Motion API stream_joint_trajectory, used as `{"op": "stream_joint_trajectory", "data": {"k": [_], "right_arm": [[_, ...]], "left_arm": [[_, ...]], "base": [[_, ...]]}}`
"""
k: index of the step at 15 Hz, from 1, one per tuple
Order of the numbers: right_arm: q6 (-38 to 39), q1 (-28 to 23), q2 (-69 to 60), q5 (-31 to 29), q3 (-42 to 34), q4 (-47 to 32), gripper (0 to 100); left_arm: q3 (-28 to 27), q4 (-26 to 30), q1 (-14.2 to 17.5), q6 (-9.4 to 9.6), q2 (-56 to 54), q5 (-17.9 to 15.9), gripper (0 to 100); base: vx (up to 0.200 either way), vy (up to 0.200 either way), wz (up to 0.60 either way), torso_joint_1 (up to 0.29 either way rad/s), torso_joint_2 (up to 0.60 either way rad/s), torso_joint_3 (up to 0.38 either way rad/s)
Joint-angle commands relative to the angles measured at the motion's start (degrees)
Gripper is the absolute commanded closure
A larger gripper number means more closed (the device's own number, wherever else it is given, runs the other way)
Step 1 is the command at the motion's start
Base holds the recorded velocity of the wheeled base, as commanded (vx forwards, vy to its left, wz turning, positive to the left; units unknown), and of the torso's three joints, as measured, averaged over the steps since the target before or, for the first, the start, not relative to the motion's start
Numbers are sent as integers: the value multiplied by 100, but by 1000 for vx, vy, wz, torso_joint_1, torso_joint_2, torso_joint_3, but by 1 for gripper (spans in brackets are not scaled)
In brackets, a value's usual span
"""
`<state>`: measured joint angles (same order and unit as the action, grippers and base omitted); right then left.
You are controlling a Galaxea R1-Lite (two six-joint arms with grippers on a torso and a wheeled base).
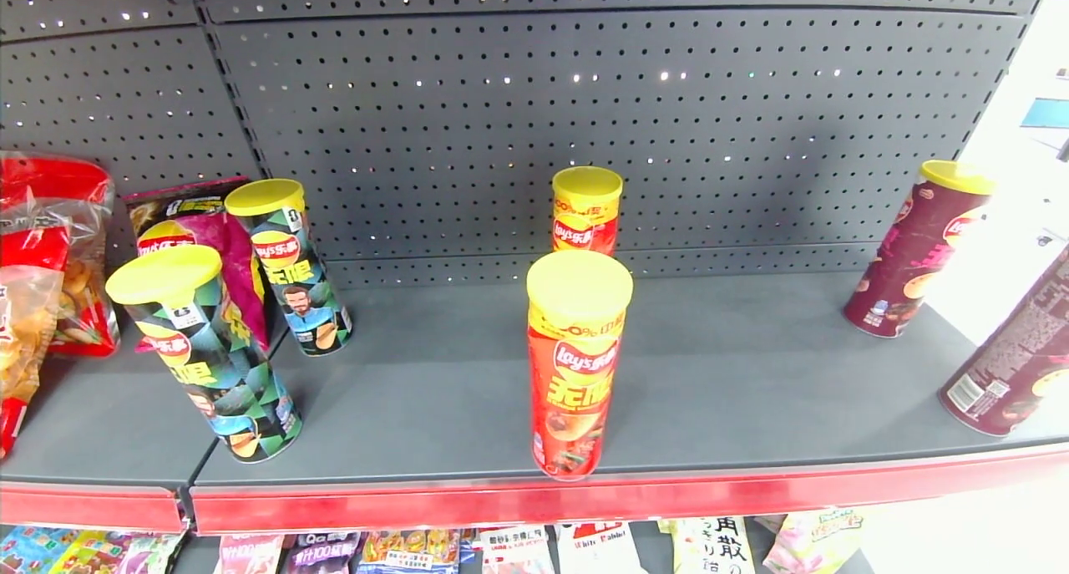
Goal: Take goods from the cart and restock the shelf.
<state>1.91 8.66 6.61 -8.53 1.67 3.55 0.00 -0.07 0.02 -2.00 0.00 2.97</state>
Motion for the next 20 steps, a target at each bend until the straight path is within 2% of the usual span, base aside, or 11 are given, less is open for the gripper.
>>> {"op": "stream_joint_trajectory", "data": {"k": [1,2,3,4,6,7,10,11,12,17,20], "right_arm": [[-51,-4,-98,89,-149,-73,0],[-358,-22,-89,256,-114,-135,0],[-613,-242,16,10,-97,-144,0],[-684,-611,174,-175,-88,-135,0],[-684,-1305,130,-149,-88,-135,0],[-666,-1367,-45,-140,-97,-135,0],[-420,-1340,-107,959,-132,-47,0],[-552,-1340,-107,1477,-123,-73,0],[-789,-1349,-107,1671,-123,-82,0],[-648,-1296,-107,1592,-158,-135,0],[-675,-672,-336,1521,-158,-179,0]], "left_arm": [[0,-1,6,-2,0,1,0],[0,-1,-2,-2,0,1,0],[0,-1,6,-2,0,1,0],[0,-1,-2,-2,0,1,0],[0,-1,6,-2,0,1,0],[0,-1,6,-2,0,1,0],[0,-1,6,-2,0,1,0],[0,-1,-2,-2,0,1,0],[0,-1,6,-2,0,1,0],[0,-1,6,-2,0,1,0],[0,-1,-2,-2,0,-7,0]], "base": [[0,0,0,0,0,0],[0,0,0,0,0,0],[0,0,0,0,0,0],[0,0,0,0,0,0],[0,0,0,0,0,0],[0,0,0,0,0,0],[0,0,0,0,0,0],[0,0,0,0,0,0],[0,0,0,0,0,0],[0,0,0,0,0,0],[0,0,0,0,0,0]]}}
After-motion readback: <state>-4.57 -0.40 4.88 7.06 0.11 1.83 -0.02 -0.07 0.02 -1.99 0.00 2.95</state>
